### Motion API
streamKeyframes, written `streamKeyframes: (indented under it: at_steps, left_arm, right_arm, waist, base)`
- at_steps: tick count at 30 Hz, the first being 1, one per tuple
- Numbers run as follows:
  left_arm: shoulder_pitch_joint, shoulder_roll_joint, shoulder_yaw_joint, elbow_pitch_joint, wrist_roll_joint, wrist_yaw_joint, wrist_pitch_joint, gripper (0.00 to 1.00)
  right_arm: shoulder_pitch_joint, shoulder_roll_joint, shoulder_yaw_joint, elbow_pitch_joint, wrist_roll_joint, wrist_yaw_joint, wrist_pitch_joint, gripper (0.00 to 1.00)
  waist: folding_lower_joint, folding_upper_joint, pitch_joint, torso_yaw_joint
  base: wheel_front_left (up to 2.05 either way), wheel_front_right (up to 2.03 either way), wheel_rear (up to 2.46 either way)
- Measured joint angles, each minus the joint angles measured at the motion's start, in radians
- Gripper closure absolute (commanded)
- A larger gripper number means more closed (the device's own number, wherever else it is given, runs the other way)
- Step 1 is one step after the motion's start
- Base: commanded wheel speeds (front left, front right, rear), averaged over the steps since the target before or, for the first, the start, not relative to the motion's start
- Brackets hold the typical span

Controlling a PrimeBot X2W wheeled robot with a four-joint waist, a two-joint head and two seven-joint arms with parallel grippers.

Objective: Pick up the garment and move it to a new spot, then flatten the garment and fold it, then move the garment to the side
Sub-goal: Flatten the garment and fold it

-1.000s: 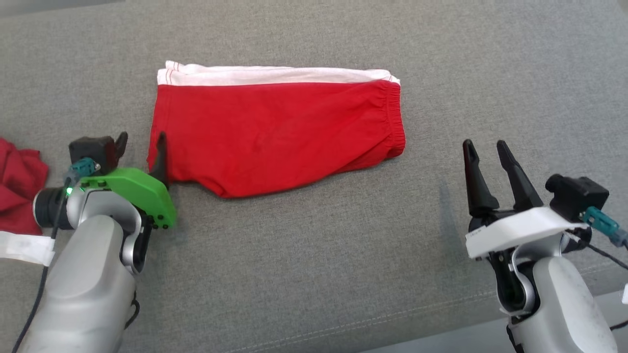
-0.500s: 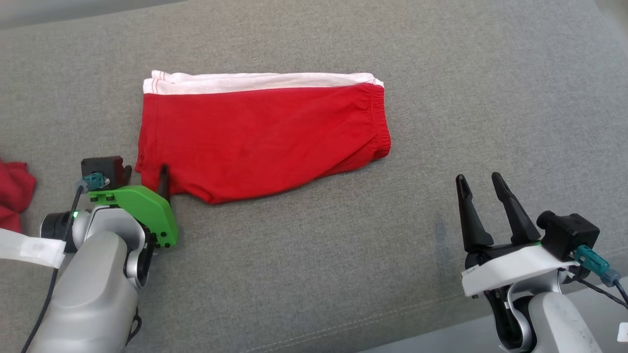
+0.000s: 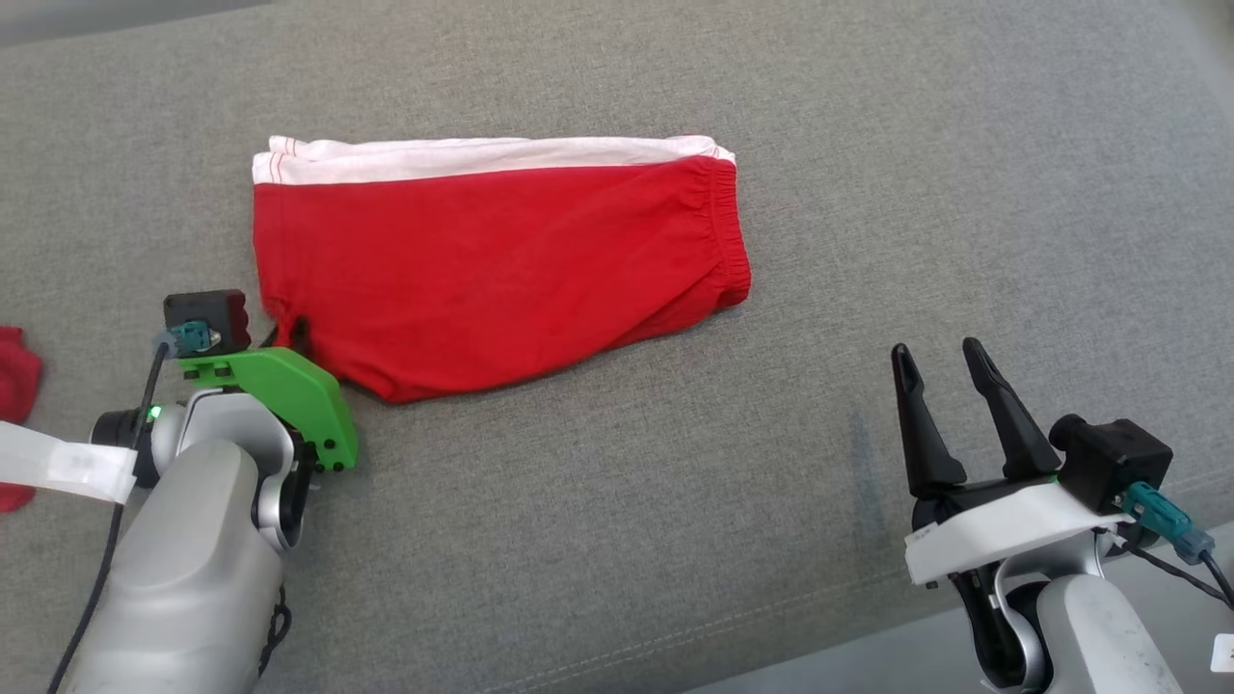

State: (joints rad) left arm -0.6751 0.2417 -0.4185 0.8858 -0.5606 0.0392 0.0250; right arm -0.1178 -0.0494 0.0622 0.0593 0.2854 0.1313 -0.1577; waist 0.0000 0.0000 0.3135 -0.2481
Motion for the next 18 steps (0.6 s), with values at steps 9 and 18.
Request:
streamKeyframes:
  at_steps: [9, 18]
  left_arm:
    - [0.071, -0.037, 0.018, 0.007, -0.04, 0.006, -0.044, 1.0]
    - [0.149, -0.063, 0.022, -0.01, -0.07, 0.01, -0.059, 1.0]
  right_arm:
    - [0.017, 0.0, 0.007, -0.001, -0.015, 0.0, 0.017, 0.0]
    - [0.042, 0.0, 0.008, -0.007, -0.016, 0.0, 0.036, 0.0]
  waist:
    - [0.0, 0.0, -0.054, 0.023]
    - [0.0, 0.0, -0.115, 0.061]
  base:
    - [0.0, 0.0, 0.0]
    - [0.0, 0.0, 0.0]
